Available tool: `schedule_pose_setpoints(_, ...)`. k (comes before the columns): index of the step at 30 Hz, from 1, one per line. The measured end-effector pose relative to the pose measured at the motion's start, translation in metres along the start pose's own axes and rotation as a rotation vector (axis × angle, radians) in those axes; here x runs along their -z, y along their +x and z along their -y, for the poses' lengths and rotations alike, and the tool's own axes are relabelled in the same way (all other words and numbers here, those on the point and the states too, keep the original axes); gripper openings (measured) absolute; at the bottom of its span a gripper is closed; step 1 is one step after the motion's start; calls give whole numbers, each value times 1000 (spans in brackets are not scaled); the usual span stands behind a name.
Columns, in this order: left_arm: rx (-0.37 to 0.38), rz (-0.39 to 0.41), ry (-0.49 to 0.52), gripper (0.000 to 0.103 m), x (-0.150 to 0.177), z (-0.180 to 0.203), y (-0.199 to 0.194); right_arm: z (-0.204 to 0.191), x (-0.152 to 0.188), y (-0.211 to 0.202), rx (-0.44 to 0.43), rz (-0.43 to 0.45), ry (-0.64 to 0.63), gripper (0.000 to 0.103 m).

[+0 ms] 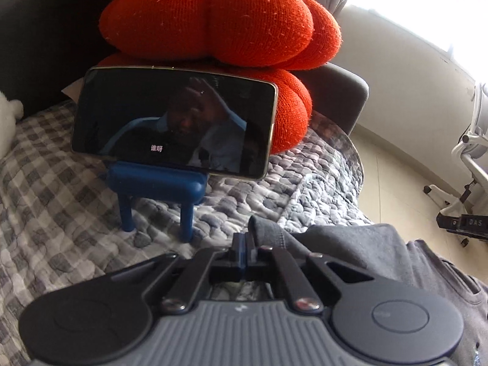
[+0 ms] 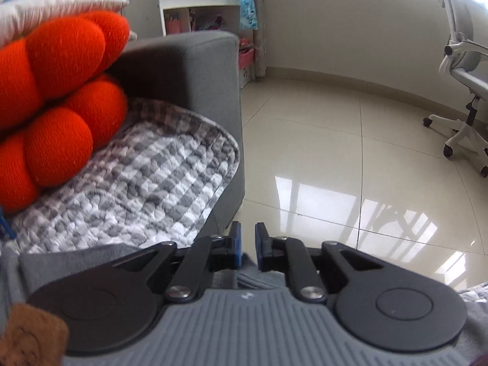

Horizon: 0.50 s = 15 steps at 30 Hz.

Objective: Fold clothes

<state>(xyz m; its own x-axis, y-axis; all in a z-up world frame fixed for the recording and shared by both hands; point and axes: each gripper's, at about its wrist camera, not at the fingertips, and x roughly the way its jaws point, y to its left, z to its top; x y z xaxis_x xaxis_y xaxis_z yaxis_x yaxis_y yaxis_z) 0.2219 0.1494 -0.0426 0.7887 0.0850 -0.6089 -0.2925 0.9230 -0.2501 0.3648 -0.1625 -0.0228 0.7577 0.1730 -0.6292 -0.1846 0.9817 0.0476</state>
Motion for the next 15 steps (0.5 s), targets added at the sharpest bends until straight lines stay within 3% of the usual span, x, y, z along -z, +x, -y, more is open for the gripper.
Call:
schedule_pose_setpoints(1,9,6,1,0,-1,1,-3,10,-3,-9,10,14,8,45)
schedule_pose_setpoints(2,17,12,4,0,-2,2,-5,19,-6,-18,19,28,16,46)
schedule_pose_setpoints(6,40,29,29,1,-5,11,-16,85,12,-48,155,-6,66,46)
schedule_pose_setpoints(11,97,-4,78,1,-2,27,-18,171,41,-83,343,-66,131,46)
schedule_pose_setpoints(15,123,-40,131,3,6,42,-16,202,68,-106,369,-88,212,46)
